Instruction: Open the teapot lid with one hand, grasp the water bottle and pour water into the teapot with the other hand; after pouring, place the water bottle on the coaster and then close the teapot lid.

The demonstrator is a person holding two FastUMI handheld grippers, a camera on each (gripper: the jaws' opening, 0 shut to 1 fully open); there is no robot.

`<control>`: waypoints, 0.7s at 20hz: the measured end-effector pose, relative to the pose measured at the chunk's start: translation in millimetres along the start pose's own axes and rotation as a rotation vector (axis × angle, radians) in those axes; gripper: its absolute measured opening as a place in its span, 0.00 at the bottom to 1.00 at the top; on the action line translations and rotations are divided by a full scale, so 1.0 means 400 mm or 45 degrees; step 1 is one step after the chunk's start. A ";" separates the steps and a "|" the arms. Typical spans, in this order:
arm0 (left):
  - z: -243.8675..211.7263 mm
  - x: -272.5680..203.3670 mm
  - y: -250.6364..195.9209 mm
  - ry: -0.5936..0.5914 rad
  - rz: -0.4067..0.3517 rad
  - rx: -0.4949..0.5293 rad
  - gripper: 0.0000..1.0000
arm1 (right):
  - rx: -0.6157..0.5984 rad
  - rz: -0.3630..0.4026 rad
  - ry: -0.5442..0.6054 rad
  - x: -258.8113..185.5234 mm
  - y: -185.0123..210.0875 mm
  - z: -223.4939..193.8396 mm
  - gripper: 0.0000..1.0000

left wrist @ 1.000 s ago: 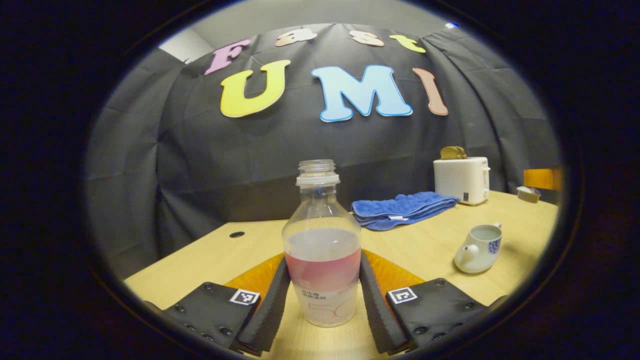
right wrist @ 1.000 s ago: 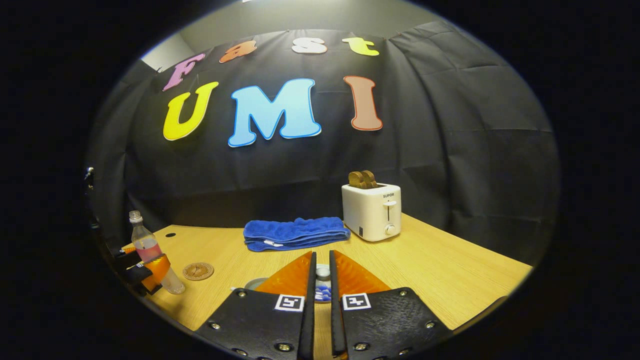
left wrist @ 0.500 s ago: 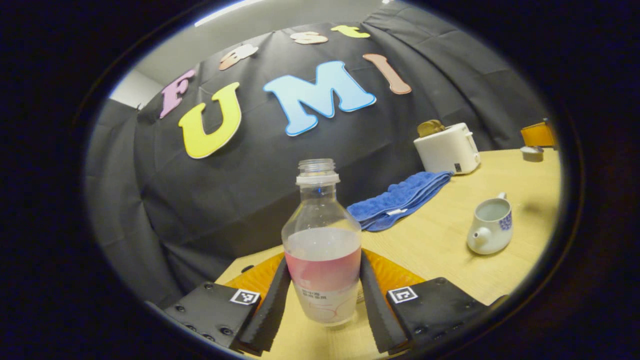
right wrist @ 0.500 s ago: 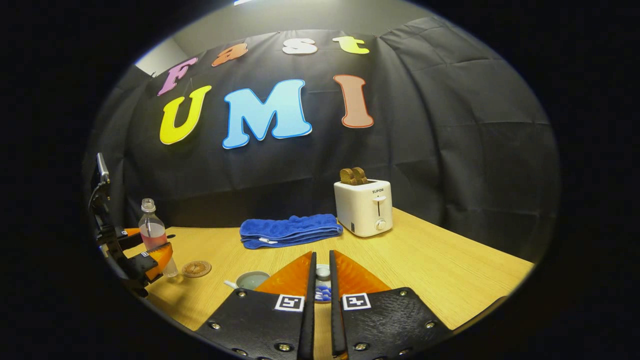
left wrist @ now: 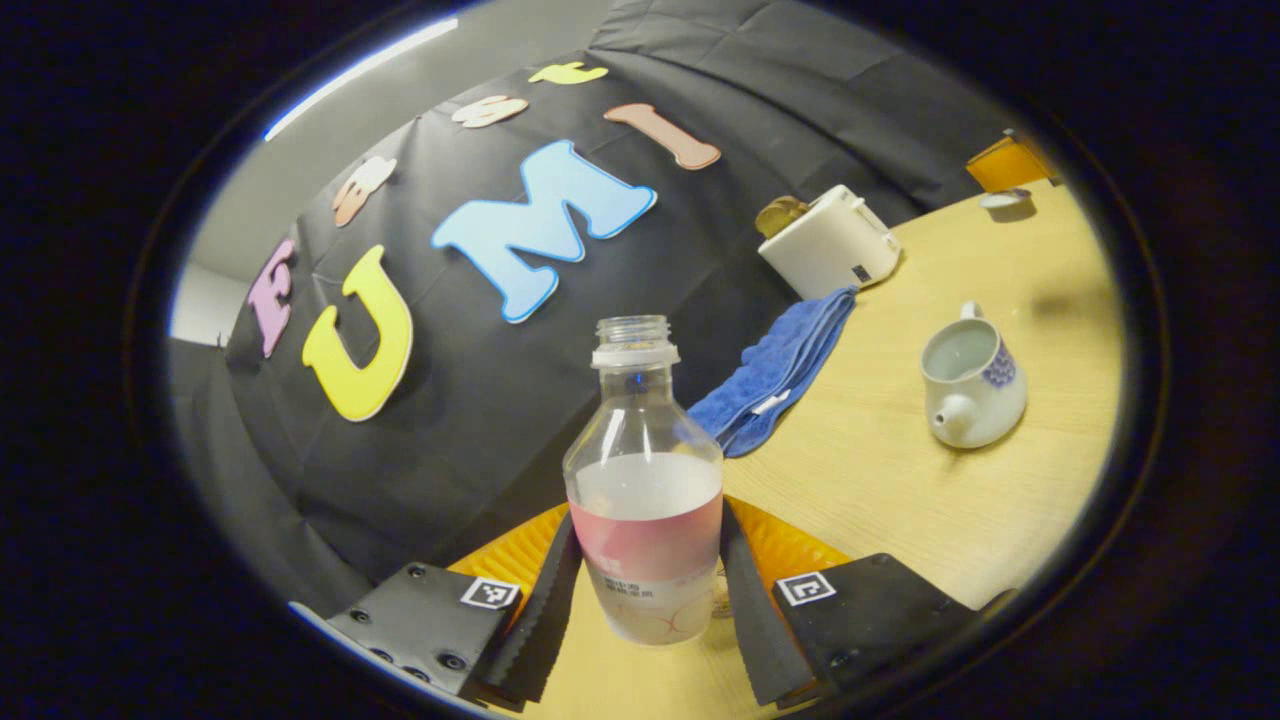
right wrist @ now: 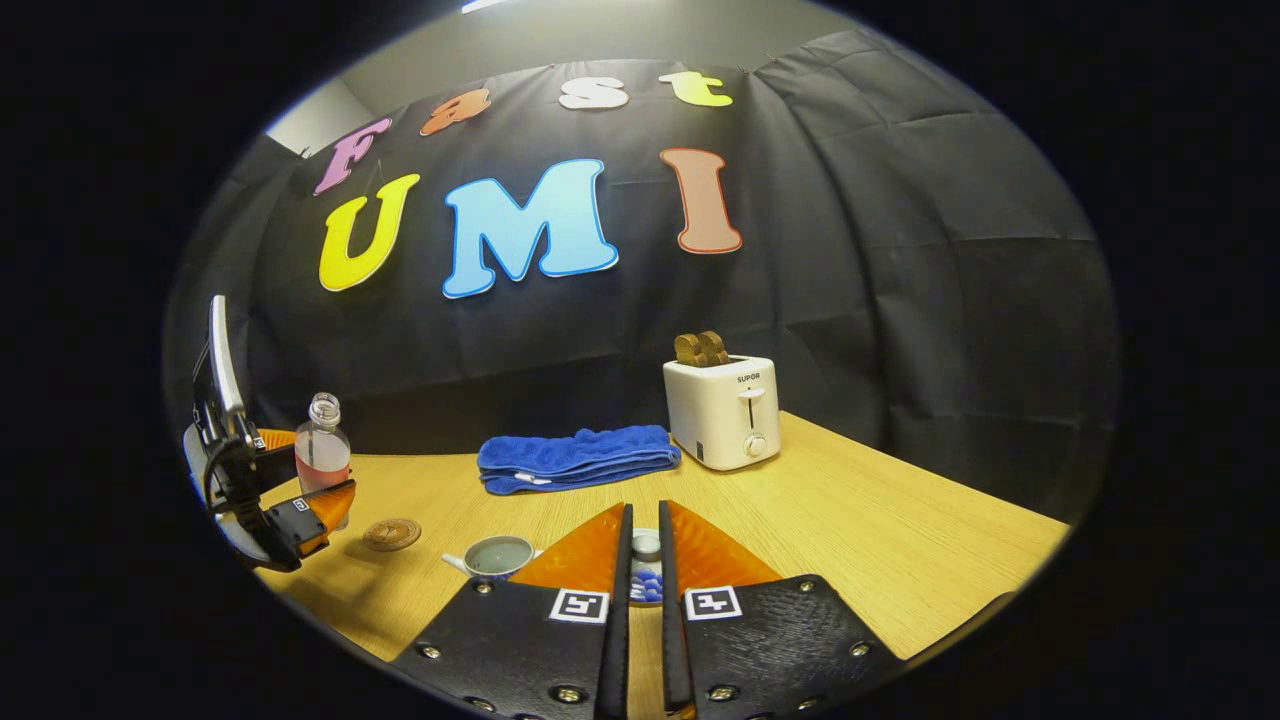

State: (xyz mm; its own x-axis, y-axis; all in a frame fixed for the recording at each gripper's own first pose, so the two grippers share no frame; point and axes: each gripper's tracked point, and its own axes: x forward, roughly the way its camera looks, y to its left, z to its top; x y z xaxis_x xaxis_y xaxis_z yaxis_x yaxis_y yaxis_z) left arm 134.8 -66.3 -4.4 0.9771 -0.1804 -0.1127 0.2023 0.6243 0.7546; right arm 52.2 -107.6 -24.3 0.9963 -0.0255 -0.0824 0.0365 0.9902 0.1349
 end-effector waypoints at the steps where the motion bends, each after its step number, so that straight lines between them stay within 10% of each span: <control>1: 0.009 0.000 -0.003 -0.009 -0.004 0.041 0.84 | 0.000 -0.001 0.001 0.001 -0.004 -0.002 0.14; 14: 0.098 -0.002 -0.087 -0.036 -0.123 0.513 0.84 | 0.033 -0.032 0.021 0.002 -0.079 -0.027 0.14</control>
State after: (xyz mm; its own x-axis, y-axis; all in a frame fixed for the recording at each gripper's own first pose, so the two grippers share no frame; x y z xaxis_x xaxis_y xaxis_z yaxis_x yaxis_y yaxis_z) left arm 124.4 -117.8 -5.2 0.9516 -0.2480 -0.1818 0.2455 0.2568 0.9348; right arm 51.1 -137.3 -39.2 0.9936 -0.0479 -0.1023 0.0638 0.9854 0.1580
